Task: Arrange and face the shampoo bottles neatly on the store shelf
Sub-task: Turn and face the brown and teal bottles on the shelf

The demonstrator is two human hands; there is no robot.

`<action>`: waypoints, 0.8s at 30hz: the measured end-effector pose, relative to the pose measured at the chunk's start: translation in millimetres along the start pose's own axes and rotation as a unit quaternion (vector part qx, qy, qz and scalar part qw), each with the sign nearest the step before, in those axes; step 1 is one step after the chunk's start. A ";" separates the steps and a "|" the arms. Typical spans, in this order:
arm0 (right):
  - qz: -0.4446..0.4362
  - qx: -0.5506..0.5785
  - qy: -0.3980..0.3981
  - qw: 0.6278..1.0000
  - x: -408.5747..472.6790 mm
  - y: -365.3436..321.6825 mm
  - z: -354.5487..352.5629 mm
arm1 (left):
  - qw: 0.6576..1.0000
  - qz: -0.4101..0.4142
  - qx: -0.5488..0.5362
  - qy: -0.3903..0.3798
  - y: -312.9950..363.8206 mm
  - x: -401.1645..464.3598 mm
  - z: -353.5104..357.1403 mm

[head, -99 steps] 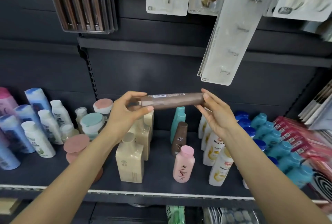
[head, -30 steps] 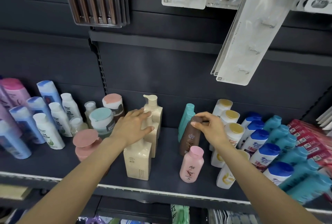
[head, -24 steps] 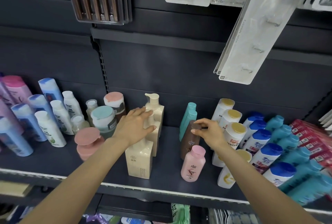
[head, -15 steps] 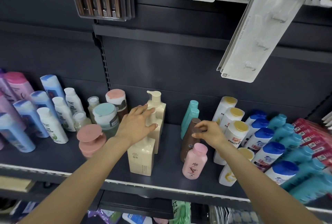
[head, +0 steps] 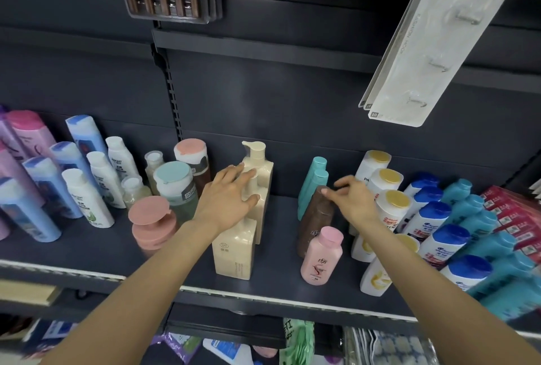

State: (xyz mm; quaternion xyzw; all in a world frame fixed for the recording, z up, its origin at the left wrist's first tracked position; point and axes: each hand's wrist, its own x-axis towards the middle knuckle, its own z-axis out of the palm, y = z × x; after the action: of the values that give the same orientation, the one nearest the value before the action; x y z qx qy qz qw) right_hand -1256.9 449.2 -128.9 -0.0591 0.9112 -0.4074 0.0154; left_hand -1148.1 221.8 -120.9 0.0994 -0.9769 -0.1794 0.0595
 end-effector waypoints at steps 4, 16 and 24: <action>-0.008 -0.072 -0.057 0.996 15.5 -3.9 2.2 | 1.000 0.004 -0.002 -0.006 -2.7 1.4 2.0; -0.037 -0.001 -0.055 0.998 19.7 -4.2 13.4 | 1.000 0.014 0.018 -0.008 -4.6 2.8 2.6; -0.103 0.145 -0.005 0.984 10.1 -40.8 -5.5 | 0.999 0.014 0.019 -0.024 -1.3 3.5 -5.8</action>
State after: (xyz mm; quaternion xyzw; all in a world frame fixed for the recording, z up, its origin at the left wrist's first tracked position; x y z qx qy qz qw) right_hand -1263.5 425.1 -94.7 -0.1514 0.8316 -0.5342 -0.0137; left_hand -1150.4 217.9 -115.8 0.0822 -0.9826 -0.1622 0.0368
